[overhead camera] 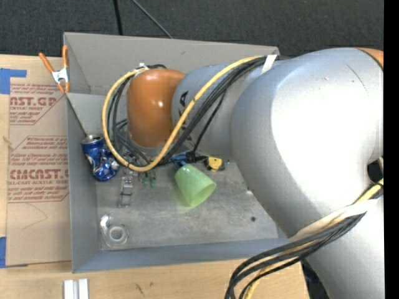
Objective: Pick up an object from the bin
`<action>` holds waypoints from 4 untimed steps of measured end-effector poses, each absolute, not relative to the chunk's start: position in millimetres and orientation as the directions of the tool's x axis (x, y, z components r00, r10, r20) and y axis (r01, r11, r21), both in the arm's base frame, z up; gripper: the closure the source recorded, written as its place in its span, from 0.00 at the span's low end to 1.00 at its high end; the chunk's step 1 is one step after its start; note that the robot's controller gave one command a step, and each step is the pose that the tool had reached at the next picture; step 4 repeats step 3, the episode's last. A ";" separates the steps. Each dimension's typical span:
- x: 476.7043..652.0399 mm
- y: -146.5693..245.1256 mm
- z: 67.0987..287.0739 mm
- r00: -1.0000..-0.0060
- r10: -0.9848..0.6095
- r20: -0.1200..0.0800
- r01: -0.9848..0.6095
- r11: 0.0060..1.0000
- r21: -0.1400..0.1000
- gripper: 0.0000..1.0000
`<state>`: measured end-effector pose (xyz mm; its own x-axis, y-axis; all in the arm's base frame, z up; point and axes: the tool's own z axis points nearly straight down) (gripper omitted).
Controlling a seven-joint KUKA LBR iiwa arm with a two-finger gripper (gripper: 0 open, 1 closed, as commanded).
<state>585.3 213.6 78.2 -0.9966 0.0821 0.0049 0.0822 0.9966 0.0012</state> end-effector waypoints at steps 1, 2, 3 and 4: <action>591.9 233.5 70.0 -0.999 0.055 -0.002 0.055 0.999 0.000 0.00; 592.2 232.3 70.6 -0.998 0.056 -0.001 0.056 0.998 0.000 1.00; 579.5 237.4 203.5 -0.994 0.110 -0.008 0.110 0.994 0.006 1.00; 579.5 237.4 203.5 -0.994 0.110 -0.008 0.110 0.994 0.006 1.00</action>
Offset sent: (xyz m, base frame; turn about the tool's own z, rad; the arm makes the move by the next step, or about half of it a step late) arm 0.0065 0.0190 -0.0072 -0.0262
